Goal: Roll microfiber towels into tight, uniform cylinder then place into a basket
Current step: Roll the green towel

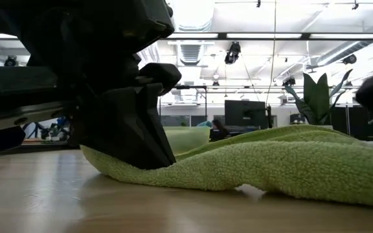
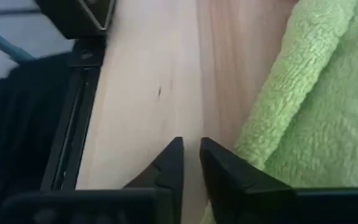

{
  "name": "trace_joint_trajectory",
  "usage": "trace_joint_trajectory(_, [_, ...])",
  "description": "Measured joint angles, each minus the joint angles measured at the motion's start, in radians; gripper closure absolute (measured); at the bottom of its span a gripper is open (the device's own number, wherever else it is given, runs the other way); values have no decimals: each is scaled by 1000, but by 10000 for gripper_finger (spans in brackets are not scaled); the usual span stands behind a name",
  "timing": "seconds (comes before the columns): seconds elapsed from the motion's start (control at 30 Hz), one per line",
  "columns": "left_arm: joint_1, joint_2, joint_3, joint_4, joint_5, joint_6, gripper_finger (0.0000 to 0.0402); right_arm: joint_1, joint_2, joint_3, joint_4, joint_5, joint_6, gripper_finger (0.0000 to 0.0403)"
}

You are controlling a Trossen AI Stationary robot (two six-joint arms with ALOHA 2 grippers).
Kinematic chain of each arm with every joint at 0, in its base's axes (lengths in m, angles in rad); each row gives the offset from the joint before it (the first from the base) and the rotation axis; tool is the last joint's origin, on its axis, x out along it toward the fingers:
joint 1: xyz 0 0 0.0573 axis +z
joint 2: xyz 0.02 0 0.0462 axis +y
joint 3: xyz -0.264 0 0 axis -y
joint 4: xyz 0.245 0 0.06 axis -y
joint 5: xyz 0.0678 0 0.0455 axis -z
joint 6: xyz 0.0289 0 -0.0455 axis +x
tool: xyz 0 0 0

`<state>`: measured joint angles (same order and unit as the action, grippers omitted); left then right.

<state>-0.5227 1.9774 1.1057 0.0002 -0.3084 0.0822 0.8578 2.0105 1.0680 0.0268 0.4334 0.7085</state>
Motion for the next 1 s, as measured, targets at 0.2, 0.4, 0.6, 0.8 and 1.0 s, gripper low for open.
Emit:
trace_joint_trajectory(0.2, [0, 0, -4, 5, -4, 0, 396, -11, -5, 113, -212, 50, -10, 393])
trace_joint_trajectory(0.4, [-1, 0, -15, 23, -4, 0, 396, -9, -20, 133, -282, 65, 16, 394])
trace_joint_trajectory(0.6, [-1, 0, -16, 24, -4, 0, 396, -10, -20, 113, -282, 65, 49, 394])
trace_joint_trajectory(0.8, [-1, 0, -16, 24, -4, 0, 396, -10, -24, 99, -291, 65, 60, 394])
trace_joint_trajectory(1.0, [-2, 0, -16, 24, -4, 1, 396, -15, -25, 66, -307, 73, 101, 394])
